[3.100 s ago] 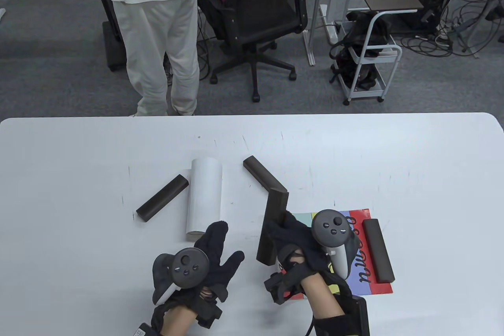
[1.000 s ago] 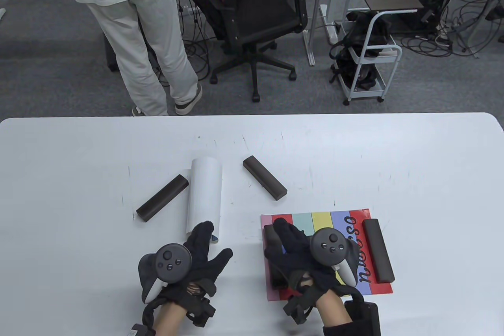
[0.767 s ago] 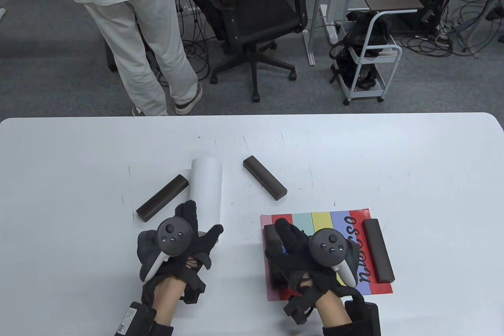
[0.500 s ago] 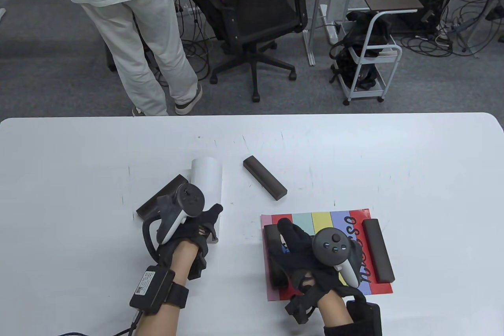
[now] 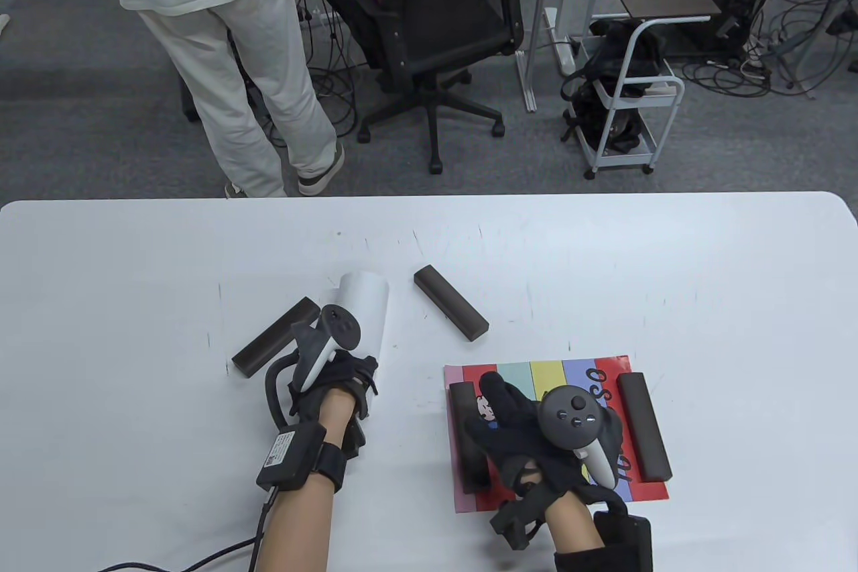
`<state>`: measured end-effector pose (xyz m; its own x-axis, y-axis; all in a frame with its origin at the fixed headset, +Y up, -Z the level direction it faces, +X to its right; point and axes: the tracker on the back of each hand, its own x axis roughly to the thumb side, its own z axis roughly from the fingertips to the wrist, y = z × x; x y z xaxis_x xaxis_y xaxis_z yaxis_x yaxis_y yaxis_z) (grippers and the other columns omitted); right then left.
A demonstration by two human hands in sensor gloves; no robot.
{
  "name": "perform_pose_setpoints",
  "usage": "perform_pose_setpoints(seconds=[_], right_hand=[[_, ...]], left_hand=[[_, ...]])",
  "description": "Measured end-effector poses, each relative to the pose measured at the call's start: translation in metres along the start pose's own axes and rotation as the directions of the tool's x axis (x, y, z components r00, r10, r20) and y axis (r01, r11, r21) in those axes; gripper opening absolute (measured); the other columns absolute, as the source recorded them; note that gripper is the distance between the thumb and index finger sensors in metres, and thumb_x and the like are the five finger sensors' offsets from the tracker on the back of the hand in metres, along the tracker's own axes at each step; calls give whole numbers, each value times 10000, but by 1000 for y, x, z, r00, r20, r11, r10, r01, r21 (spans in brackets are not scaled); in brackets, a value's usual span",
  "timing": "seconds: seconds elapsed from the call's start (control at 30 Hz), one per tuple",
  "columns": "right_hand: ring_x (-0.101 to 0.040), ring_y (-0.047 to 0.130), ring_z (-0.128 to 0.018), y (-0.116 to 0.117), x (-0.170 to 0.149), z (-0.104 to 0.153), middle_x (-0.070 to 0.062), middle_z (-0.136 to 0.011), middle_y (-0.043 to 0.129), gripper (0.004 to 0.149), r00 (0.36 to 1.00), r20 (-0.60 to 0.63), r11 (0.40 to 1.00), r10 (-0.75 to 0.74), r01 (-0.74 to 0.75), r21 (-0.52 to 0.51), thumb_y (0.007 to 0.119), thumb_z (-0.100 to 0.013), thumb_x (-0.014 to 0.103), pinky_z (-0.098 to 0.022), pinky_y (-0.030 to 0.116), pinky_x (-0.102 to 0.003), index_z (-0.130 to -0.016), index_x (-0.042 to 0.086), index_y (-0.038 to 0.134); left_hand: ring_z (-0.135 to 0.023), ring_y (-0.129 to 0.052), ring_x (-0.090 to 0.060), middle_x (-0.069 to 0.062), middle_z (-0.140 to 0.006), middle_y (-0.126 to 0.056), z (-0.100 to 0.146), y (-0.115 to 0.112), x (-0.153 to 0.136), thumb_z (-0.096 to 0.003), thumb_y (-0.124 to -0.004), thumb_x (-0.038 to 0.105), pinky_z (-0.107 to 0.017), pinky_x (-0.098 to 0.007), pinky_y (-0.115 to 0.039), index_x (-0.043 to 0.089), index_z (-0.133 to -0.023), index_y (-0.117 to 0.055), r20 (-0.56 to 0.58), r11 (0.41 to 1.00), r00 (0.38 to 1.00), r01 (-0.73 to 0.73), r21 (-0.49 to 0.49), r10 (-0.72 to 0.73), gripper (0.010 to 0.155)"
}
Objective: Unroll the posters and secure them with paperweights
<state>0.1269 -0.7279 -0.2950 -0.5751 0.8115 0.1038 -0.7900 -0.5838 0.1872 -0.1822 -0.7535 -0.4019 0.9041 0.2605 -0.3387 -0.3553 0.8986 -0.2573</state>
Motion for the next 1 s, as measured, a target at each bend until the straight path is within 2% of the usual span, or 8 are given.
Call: perform_pose_setpoints(seconds=[0.1,0.23,0.33,0.5,0.53,0.7,0.83,1.0], right_hand=[[-480,546,-938,0,0,0,-185,-1062,506,768,1000,-1,1000,-8,8,0,726,-430,581,-675,537,-590,-1009,161,448],[-479,547,-938,0,0,-1,-187,-1062,506,765,1000,3,1000,-14,14,3,724,-432,581,-675,537,-590,-1009,160,451],[-481,550,-936,1,0,-1,-184,-1062,510,764,1000,3,1000,-9,9,6,724,-432,582,-674,540,-589,-1009,159,455],[-481,552,-934,2,1,-1,-186,-1060,513,764,1000,5,1000,-3,3,11,723,-431,582,-672,543,-589,-1009,160,455],[-482,552,-934,2,1,-1,-186,-1060,511,763,1000,8,1000,0,0,13,722,-432,582,-672,543,-588,-1009,158,456],[-481,554,-933,5,6,0,-185,-1060,513,760,1000,26,1000,5,-6,20,721,-434,582,-671,544,-588,-1008,158,459],[-488,557,-932,7,18,1,-194,-1060,519,760,998,48,999,39,-39,7,728,-435,578,-670,542,-593,-1010,155,468],[-487,576,-923,17,58,-2,-196,-1061,528,764,983,117,989,144,-146,11,733,-437,581,-664,556,-586,-1014,155,471]], left_hand=[[-676,-1000,-272,-162,-891,-789,7,5,-17,-434,-827,461,-461,-405,-880,56,-1003,-548,19,992,992,-122,30,121,752],[-635,-1022,-253,-147,-851,-829,25,17,-40,-426,-843,431,-430,-402,-891,60,-980,-600,49,981,981,-188,56,185,709],[-622,-1028,-254,-146,-843,-836,50,33,-52,-425,-843,430,-418,-404,-894,60,-973,-613,93,982,988,-138,131,127,700],[-622,-1028,-259,-147,-844,-837,97,50,-62,-428,-842,430,-417,-407,-893,62,-974,-617,92,954,988,95,284,-126,695],[-626,-1027,-257,-144,-848,-836,107,50,-63,-430,-839,433,-422,-406,-893,66,-976,-615,87,936,977,160,314,-196,695],[-636,-1025,-264,-145,-852,-834,129,33,-66,-430,-838,432,-428,-411,-892,67,-977,-616,47,882,939,301,362,-340,694],[-639,-1026,-259,-141,-852,-835,131,11,-66,-430,-835,434,-430,-408,-894,71,-976,-617,19,852,907,388,351,-421,691],[-675,-1016,-267,-141,-876,-819,128,-16,-62,-425,-834,437,-455,-413,-896,78,-986,-601,5,827,873,459,325,-487,706]])
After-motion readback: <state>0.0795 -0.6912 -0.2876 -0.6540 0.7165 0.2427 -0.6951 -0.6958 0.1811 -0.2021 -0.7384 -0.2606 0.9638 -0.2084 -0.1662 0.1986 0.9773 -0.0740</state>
